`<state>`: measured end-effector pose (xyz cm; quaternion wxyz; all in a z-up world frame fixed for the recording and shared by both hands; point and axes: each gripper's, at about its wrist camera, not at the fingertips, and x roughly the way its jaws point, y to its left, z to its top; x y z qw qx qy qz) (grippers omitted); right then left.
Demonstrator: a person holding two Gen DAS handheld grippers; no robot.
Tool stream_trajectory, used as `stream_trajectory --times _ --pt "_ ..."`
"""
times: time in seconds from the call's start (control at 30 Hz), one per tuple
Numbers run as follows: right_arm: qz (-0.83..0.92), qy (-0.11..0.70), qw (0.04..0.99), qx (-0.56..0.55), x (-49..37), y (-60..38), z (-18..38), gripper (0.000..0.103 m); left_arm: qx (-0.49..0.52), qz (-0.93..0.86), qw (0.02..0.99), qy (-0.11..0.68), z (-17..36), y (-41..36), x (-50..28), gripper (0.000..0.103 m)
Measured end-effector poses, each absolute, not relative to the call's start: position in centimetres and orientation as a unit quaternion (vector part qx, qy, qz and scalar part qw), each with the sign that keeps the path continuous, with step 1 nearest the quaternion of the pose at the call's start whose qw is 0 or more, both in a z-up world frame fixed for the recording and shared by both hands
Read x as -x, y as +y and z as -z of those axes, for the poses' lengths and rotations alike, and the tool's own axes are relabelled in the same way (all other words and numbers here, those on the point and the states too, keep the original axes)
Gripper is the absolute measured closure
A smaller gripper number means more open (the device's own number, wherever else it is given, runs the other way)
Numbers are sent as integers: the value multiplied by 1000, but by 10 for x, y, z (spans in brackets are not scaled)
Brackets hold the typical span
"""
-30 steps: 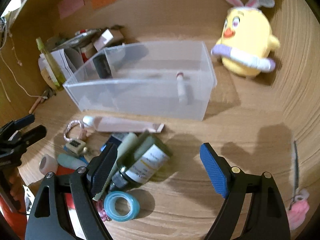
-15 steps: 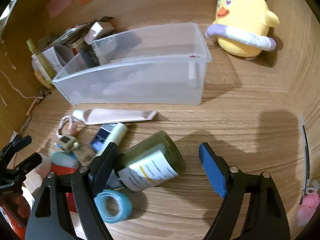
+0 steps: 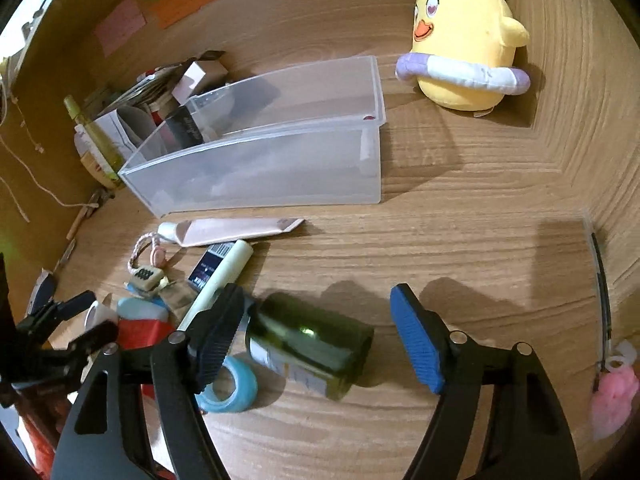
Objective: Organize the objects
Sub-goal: 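Grasp the white tape roll with the left tool while the right tool grasps the green pump bottle, then carry the white tape roll with the left tool while the right tool lowers the pump bottle into the bin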
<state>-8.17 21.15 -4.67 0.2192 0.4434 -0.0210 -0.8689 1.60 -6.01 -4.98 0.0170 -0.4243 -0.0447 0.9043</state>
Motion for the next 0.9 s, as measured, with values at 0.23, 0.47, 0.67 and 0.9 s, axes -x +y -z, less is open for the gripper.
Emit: stream_trajectory --times 0.23,0.47,0.67,0.9 --pt "861 -35 215 -459 83 214 60 30 425 -903 12 -54 53 -64 -19 44" --pt "864 -33 217 -452 82 213 61 46 423 -905 5 -50 51 -64 -22 65" --pt "865 -26 220 -450 83 212 62 64 399 -916 -5 -51 38 -68 -25 65" --pt "875 -25 218 -431 79 213 53 64 369 -928 -7 -47 18 -68 -20 65"
